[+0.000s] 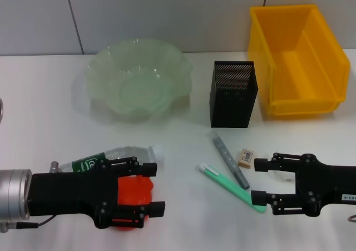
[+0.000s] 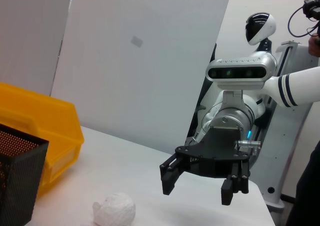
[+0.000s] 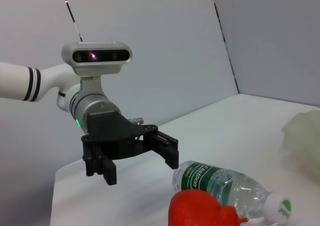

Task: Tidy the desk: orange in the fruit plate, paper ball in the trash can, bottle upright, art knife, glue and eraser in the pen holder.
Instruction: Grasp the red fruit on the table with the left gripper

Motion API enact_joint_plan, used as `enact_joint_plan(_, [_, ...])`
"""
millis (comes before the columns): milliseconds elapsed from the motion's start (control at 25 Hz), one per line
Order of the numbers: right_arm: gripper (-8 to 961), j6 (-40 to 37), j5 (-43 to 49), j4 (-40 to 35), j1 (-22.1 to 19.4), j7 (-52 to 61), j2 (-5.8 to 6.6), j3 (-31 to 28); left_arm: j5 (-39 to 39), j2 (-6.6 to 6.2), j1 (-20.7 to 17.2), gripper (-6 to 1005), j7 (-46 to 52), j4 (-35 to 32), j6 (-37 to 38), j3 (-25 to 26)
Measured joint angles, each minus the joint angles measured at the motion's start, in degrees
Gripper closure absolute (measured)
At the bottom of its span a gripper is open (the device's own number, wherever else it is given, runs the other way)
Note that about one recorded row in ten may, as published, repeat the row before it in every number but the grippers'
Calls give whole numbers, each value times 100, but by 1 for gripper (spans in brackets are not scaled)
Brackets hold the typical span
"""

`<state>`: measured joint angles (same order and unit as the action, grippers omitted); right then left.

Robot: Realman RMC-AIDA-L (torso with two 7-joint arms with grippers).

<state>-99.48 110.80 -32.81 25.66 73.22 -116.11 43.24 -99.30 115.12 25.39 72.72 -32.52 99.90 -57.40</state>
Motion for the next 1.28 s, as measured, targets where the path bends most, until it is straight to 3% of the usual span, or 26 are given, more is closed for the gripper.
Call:
enact_joint_plan(760, [177,-5,3,0,0,17,1,0,-19,-42,22,225,16,-43,-19,52])
enact_joint_plan(1000, [178,8,3,-38,0,95,2,-15,-459,-101,-79,242,296,-920,-211,87])
enact_joint_plan(1280, [178,6,3,-41,0,169,25,-48,-1137,-52,-101,256,366,-1489,-430,100])
